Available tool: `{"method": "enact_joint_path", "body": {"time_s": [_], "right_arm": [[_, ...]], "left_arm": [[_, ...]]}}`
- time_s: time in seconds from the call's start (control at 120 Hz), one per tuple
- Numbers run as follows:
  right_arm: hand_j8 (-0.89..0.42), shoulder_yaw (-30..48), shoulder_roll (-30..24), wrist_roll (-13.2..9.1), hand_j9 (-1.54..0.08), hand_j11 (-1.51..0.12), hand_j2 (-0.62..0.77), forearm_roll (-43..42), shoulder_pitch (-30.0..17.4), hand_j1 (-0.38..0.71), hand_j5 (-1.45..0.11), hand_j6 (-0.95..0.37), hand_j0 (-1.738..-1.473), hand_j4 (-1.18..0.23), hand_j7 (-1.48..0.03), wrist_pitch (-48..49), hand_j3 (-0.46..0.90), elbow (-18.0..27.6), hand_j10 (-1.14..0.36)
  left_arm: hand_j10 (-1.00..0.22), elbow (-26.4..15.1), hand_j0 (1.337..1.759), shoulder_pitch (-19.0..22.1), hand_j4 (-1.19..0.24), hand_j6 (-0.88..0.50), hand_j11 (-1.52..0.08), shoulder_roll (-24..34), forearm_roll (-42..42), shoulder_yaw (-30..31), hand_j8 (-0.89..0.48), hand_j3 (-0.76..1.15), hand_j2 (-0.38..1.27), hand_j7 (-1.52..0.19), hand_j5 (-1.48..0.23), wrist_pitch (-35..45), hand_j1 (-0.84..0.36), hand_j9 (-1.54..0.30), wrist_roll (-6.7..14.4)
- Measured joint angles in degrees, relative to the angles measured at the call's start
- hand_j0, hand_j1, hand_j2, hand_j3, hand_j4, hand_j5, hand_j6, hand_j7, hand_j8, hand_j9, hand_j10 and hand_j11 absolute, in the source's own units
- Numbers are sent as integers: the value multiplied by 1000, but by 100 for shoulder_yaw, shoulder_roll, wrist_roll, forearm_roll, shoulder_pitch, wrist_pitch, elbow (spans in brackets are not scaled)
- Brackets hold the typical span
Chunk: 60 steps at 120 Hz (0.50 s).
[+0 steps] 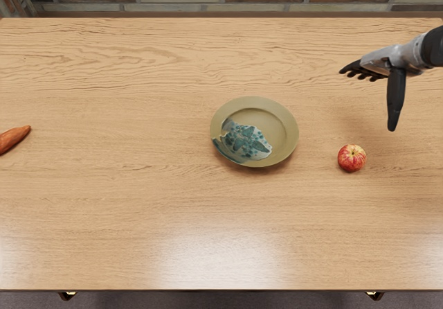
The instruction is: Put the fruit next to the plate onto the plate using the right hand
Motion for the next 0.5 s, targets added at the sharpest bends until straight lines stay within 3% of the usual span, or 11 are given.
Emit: {"method": "enact_joint_path", "body": {"time_s": [0.283,0.333,0.425,0.5], "right_arm": [[-4,90,-179,-105,0,0,0,34,75,-349,0,-5,-1658,-4,0,0,0,257,-3],[-4,187,-429,-256,0,0,0,91,90,-349,-1,-5,-1658,-4,0,0,0,534,-3],[-4,293,-795,-724,0,0,0,463,34,-349,-1,-5,-1658,-4,0,0,0,893,-3],[-5,350,-933,-935,0,0,0,736,-67,-349,-1,-6,-1658,-4,0,1,0,1356,-3]], "left_arm": [[-9,0,1658,0,-9,-9,-11,0,0,0,-9,0,2,-11,-11,-1,339,-11,0],[-9,0,1658,0,-9,-9,-11,0,0,0,-9,0,2,-11,-11,-1,339,-11,0],[-9,0,1658,0,-9,-9,-11,0,0,0,-9,0,2,-11,-11,-2,339,-11,0],[-9,0,1658,0,-9,-9,-11,0,0,0,-9,0,2,-11,-11,0,339,-11,0]]}}
